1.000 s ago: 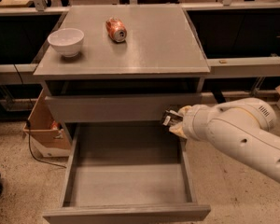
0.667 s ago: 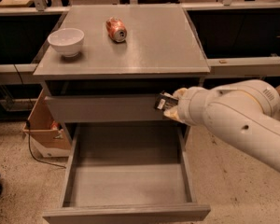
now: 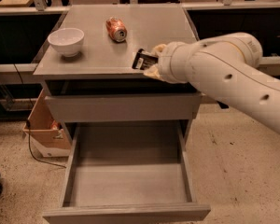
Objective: Pick rxbar chocolate from middle drawer and place on counter
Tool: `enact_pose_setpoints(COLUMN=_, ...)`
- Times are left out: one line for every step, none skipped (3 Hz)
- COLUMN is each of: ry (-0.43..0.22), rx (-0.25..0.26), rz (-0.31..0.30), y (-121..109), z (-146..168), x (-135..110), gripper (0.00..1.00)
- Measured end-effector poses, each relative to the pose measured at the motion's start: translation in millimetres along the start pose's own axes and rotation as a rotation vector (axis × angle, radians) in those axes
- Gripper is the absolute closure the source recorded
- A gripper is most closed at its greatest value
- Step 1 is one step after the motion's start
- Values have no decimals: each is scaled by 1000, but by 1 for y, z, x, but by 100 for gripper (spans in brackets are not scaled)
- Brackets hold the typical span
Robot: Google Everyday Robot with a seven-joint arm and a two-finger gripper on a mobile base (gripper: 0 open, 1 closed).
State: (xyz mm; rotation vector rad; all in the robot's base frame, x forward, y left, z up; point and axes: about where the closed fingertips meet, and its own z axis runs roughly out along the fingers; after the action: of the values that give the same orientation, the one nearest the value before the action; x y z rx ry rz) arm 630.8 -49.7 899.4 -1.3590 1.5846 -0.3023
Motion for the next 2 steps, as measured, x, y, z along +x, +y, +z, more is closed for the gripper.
enact_pose_setpoints(ry=-80, rx=37, rz=-25, y=-38, z=24, x=-34, gripper=100)
enact_pose_setpoints(ry=-147, rx=38, rz=-16, y=-63, z=58, x=-44, gripper=100)
